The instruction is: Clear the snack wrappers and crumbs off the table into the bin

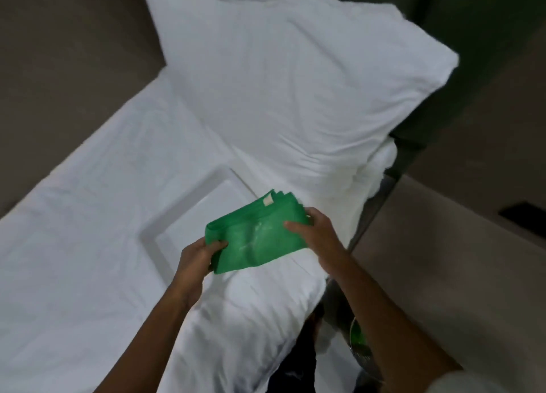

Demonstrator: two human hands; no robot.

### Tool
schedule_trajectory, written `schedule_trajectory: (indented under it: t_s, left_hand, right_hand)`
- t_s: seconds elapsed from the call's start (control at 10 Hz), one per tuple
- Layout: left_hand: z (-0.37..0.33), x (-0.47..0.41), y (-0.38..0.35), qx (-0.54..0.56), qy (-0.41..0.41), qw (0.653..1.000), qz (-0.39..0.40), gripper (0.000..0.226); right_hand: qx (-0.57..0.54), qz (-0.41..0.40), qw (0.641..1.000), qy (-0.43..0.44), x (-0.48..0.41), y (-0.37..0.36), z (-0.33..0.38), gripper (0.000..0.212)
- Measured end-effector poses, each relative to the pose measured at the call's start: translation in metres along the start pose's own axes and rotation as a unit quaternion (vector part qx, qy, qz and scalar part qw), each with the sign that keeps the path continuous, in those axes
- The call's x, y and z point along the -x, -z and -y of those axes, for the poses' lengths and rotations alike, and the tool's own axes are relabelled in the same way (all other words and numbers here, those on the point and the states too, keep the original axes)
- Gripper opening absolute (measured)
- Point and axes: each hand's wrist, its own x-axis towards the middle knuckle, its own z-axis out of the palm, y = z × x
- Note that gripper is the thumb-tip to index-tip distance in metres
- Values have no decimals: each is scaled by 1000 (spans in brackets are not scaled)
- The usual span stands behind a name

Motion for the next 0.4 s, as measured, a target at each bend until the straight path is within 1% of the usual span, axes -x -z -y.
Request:
schedule_trajectory:
  t_s: [0.1, 0.2, 0.3, 0.4]
  left_hand:
    - [21, -12, 32, -4, -4, 994, -106, 37]
    - [42, -16, 43, -16, 18, 988, -151, 51]
    - [54, -12, 39, -166, -7, 971, -175, 60]
    - [39, -6, 12, -299, -157, 917, -213, 59]
  right_hand:
    - [202, -28, 978, 42, -28, -60, 13, 34]
    - [261, -10, 963, 62, -42, -90, 6, 33]
    - [340, -41, 937, 71, -36, -86, 7, 21]
    - [319, -116, 938, 68, 4, -47, 3, 8]
